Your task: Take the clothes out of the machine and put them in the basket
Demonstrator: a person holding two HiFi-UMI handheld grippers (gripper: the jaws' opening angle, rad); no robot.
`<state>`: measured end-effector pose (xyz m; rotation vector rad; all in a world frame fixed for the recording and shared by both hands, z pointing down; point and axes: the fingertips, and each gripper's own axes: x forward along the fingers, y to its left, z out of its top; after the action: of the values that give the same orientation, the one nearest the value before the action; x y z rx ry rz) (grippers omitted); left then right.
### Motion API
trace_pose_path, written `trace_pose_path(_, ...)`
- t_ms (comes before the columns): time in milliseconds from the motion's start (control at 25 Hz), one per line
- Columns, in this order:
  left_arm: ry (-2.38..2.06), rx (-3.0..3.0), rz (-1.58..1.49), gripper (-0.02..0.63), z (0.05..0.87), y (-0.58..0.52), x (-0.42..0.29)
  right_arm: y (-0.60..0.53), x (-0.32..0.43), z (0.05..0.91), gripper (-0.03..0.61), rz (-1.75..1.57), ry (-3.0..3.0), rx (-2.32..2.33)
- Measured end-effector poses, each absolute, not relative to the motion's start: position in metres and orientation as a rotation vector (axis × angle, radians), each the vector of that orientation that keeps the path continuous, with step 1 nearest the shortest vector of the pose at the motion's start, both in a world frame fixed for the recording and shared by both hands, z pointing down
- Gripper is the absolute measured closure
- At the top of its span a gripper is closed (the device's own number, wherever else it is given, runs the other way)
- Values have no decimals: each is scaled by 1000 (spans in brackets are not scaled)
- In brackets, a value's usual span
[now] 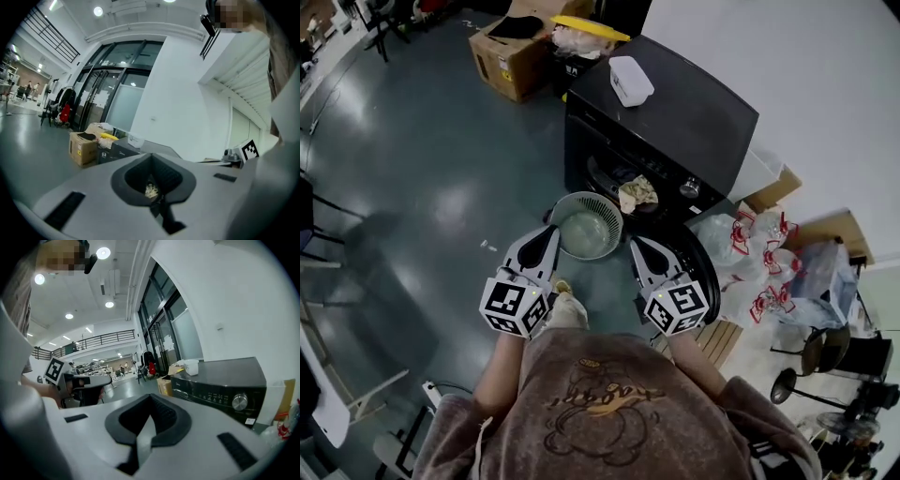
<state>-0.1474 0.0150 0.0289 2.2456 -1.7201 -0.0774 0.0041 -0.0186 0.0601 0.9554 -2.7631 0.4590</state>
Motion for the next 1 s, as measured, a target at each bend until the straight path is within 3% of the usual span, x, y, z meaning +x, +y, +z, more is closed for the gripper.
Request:
trace_pose_path(520,-1345,2465,24,607,38,-129,-135,-125,26,58,581,521,-2621,1442)
trace_pose_path(1000,-1246,2507,77,607,89,-176,-100,-161,44,109,581,570,-2597,1464)
